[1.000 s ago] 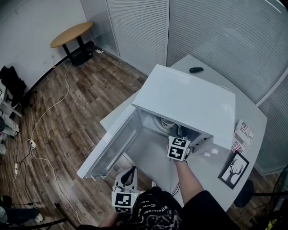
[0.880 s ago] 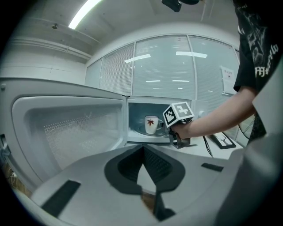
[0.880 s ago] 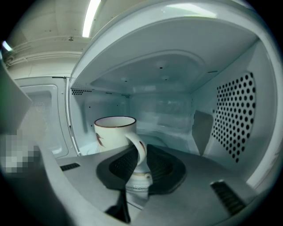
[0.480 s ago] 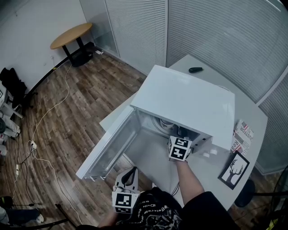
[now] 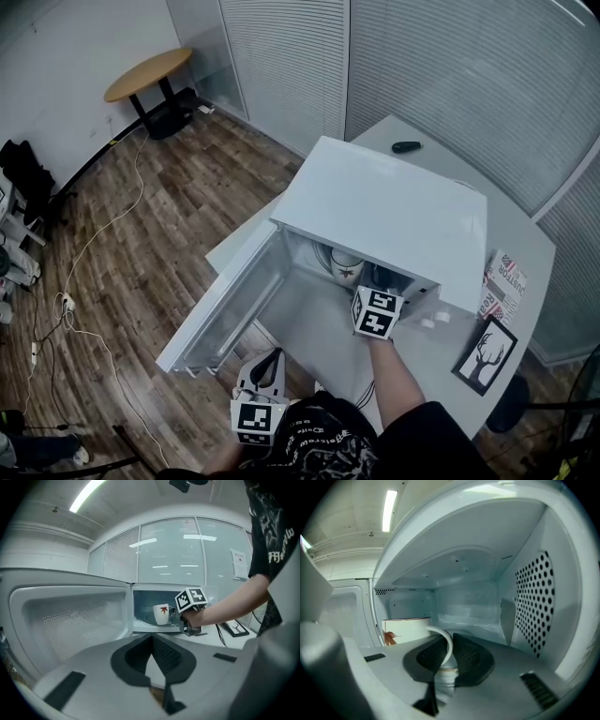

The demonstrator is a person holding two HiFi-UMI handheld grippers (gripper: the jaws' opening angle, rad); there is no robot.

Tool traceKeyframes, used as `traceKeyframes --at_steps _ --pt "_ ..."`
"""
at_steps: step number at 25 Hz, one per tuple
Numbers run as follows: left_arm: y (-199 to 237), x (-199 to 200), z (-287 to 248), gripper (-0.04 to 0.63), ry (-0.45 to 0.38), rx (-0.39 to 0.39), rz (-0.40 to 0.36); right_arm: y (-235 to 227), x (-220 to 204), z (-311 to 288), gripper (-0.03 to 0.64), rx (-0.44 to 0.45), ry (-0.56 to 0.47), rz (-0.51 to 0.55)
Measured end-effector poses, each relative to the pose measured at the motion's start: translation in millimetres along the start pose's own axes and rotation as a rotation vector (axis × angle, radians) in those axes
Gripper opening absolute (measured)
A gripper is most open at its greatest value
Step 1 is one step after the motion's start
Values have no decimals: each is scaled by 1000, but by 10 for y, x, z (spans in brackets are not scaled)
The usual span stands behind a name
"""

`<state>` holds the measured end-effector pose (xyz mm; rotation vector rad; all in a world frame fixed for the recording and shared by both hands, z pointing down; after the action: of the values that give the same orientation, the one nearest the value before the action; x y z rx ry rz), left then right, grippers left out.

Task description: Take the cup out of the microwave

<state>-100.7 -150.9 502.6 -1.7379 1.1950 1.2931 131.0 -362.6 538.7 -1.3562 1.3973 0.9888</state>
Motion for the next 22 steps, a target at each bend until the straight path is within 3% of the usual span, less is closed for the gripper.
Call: traceKeyframes --at_steps 22 --pt "-108 21 71 5 -40 -22 38 96 47 404 44 78 -39 24"
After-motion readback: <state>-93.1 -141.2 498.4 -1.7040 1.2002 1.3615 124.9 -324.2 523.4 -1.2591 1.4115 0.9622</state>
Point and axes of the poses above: the fingertips, and each gripper's own axes: z backward along the fingers, y to its left, x out of its top, the point moved 6 cm from there along z, backward along the fingers, and after that the axes turned 5 degrees about -y, right-handed, at the moved point
